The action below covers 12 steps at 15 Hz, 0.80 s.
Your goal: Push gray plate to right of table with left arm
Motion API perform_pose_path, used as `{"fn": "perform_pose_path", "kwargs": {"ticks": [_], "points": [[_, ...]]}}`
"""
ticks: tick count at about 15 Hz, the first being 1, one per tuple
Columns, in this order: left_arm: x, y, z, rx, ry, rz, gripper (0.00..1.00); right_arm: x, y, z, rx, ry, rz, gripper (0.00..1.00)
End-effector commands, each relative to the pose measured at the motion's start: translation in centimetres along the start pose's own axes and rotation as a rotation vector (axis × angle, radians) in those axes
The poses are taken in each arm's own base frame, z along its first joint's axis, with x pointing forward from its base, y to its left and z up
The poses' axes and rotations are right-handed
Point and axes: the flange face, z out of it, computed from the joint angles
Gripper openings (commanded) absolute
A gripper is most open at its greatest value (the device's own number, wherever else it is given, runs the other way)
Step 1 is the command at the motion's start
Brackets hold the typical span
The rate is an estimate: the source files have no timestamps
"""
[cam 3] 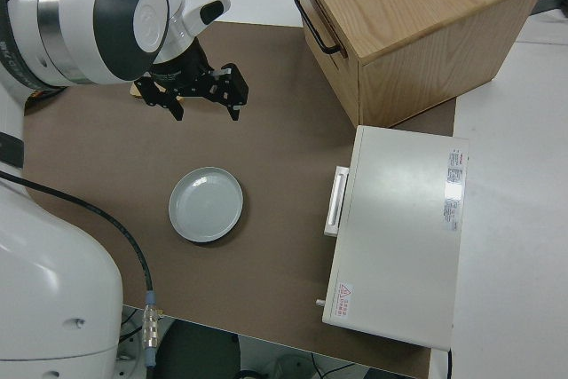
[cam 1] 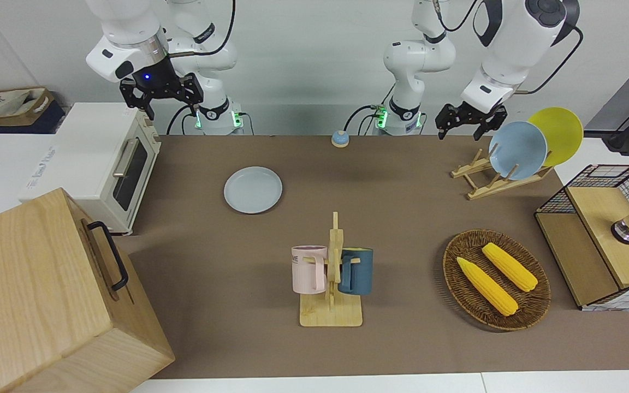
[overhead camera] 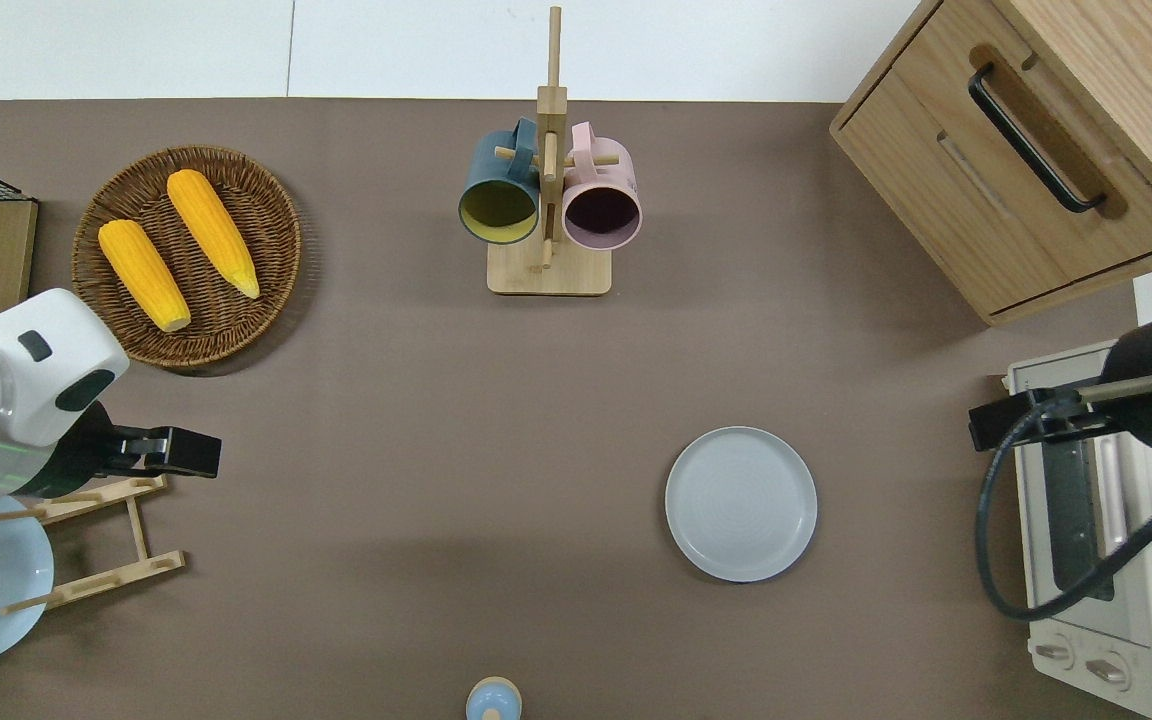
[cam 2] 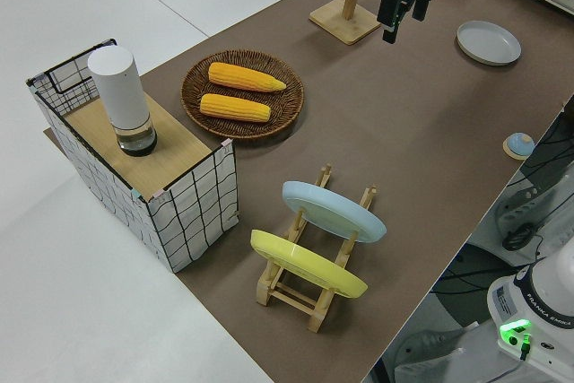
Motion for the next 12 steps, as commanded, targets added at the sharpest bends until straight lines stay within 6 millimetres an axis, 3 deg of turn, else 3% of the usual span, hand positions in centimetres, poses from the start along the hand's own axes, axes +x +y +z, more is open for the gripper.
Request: {"fn": "perform_pose_path", "kwargs": {"ticks": [1,5,12], "points": [[-0.6,-0.5,-0.8,0.032,-0.016,0.007,0.99,-0.3,0.1,-0.4,0.004,-0.004,0.013,0.983],[-0.6,-1.5,-0.9,0.026,-0.012,-0.015,0.99,-0.3,0.1,-0.4,0.004,-0.004,0.013,0.983],[-0.3,-1.7,-1.1,0.021,0.009,-0.022,0.99,-0.3,0.1,-0.4,0.004,-0.004,0.015,0.983]]}}
